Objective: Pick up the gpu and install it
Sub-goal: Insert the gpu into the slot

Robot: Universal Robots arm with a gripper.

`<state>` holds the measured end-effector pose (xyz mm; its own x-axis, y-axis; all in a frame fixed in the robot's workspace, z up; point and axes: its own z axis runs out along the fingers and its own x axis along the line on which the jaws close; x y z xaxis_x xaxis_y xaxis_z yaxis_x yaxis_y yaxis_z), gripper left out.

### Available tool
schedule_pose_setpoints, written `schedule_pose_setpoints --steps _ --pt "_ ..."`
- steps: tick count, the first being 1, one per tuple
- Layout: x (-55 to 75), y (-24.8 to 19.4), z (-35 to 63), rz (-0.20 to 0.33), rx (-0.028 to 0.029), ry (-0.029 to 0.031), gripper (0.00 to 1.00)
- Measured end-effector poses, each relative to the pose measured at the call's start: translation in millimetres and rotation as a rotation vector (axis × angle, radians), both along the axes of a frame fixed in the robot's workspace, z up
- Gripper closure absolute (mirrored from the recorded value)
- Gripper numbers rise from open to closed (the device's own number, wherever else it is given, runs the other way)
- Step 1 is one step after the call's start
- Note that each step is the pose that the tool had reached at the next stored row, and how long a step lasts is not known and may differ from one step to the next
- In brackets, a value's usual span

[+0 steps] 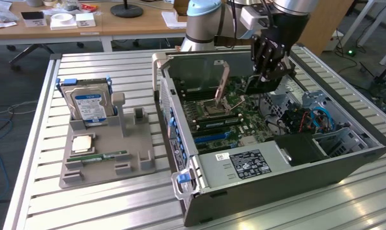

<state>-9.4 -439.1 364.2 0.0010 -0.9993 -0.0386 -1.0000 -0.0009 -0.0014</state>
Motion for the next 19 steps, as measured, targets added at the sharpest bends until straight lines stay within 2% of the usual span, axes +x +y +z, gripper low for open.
schedule_pose_setpoints --steps 2,5,19 --pt "-0.5 -1.6 -0.3 0.0 0.0 0.0 0.74" --pt "-2.1 -1.7 -3.1 0.0 -0.0001 0.0 0.74" --pt "-11.5 -1.8 -25.7 0.0 0.0 0.0 0.74"
